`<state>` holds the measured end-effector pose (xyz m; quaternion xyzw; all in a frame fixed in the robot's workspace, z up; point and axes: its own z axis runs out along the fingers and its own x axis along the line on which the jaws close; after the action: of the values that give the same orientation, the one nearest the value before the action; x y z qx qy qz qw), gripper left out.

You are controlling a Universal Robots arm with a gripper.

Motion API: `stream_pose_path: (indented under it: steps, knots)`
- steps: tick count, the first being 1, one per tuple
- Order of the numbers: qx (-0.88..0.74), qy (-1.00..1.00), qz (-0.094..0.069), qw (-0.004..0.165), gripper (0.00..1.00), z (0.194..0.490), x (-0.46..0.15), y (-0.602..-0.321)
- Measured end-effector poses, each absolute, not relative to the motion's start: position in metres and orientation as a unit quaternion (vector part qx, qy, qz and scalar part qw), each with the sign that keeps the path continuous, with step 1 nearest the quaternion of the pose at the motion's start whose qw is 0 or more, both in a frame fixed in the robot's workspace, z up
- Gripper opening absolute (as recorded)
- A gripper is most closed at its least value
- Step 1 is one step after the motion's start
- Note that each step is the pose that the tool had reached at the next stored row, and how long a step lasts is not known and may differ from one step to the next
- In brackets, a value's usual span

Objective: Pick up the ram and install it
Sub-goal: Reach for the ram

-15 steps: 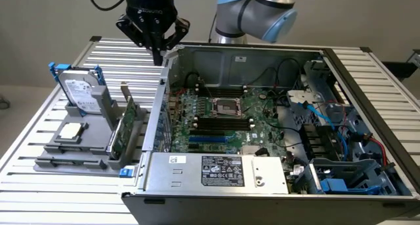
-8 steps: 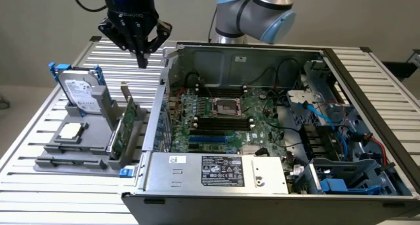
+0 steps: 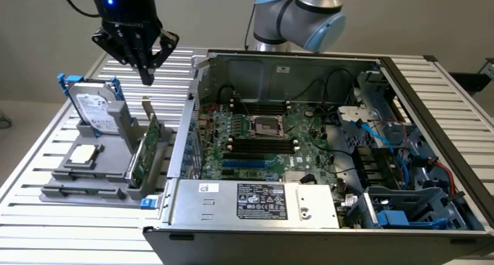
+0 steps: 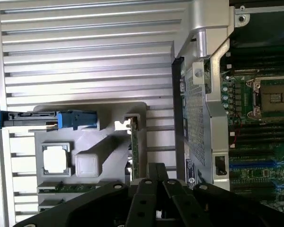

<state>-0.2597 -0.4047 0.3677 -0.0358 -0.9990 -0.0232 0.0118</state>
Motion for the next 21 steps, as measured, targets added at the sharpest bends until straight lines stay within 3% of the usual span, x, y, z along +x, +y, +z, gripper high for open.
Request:
stream_pose_path:
  steps: [21]
  knots:
    - [-0.036, -0.999, -0.023, 0.015, 0.11, 0.341, -0.334, -0.424]
